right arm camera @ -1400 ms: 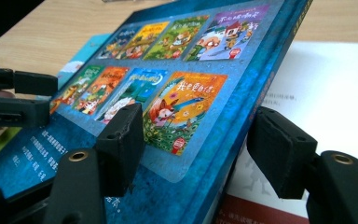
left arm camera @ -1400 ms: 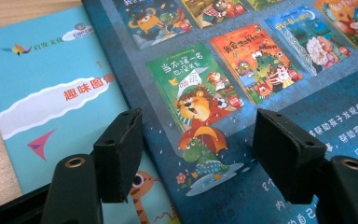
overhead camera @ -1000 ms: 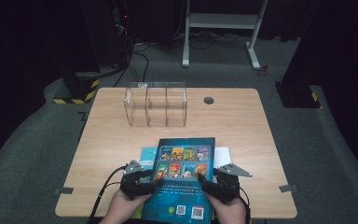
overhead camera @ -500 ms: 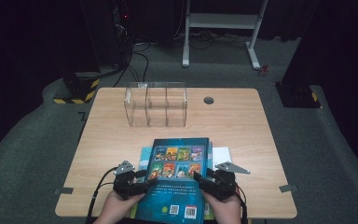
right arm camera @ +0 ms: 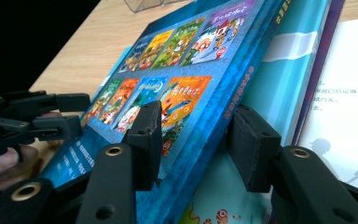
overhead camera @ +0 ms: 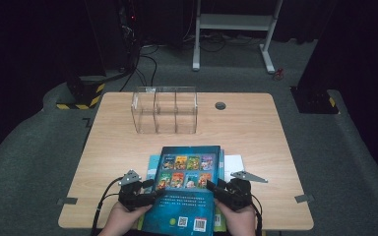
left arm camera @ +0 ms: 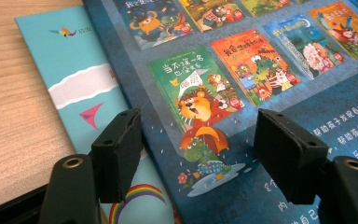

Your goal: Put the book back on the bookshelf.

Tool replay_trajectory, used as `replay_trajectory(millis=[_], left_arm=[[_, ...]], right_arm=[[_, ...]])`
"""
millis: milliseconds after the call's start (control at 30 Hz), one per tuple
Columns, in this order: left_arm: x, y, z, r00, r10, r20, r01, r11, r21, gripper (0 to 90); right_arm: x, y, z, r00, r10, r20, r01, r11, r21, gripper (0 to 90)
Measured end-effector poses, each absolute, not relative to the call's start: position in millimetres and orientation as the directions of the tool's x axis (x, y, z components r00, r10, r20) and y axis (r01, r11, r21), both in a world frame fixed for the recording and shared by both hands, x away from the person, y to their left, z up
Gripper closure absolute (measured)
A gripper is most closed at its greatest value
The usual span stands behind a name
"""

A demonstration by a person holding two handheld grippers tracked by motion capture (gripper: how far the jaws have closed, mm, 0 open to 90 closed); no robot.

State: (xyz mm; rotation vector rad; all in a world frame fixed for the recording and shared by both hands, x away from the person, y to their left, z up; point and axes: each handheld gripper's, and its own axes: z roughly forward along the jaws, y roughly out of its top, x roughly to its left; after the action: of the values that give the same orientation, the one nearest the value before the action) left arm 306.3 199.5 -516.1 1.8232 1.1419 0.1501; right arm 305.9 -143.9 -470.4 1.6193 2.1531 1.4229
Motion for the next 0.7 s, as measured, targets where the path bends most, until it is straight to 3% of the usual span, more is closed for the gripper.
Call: replay_trajectory(millis=[333,367,433,533,700], left_arm=[[305.5,207.6,-514.1,0.552,0.723,-0.416,0.650,-0.060,0.758,33.7],[304.7,207.5,-514.0,0.557,0.725,-0.405,0.639,-0.063,0.766,33.9],[299.7,203.6,-511.8,0.586,0.723,-0.365,0.597,-0.081,0.798,44.7],[296.1,198.0,-510.3,0.598,0.735,-0.320,0.571,-0.110,0.814,44.9],[296.9,199.1,-509.7,0.607,0.731,-0.313,0.568,-0.123,0.814,45.0]], right_arm=[[293.8,-134.9,-443.1,-0.512,0.759,0.403,0.630,0.012,0.777,61.6],[293.2,-133.7,-442.4,-0.511,0.759,0.404,0.631,0.012,0.776,61.6],[296.2,-132.6,-445.2,-0.502,0.749,0.432,0.669,0.020,0.743,61.3],[301.3,-127.2,-457.0,-0.501,0.720,0.481,0.727,0.048,0.685,59.3],[301.3,-123.9,-462.3,-0.507,0.717,0.478,0.724,0.054,0.687,59.3]])
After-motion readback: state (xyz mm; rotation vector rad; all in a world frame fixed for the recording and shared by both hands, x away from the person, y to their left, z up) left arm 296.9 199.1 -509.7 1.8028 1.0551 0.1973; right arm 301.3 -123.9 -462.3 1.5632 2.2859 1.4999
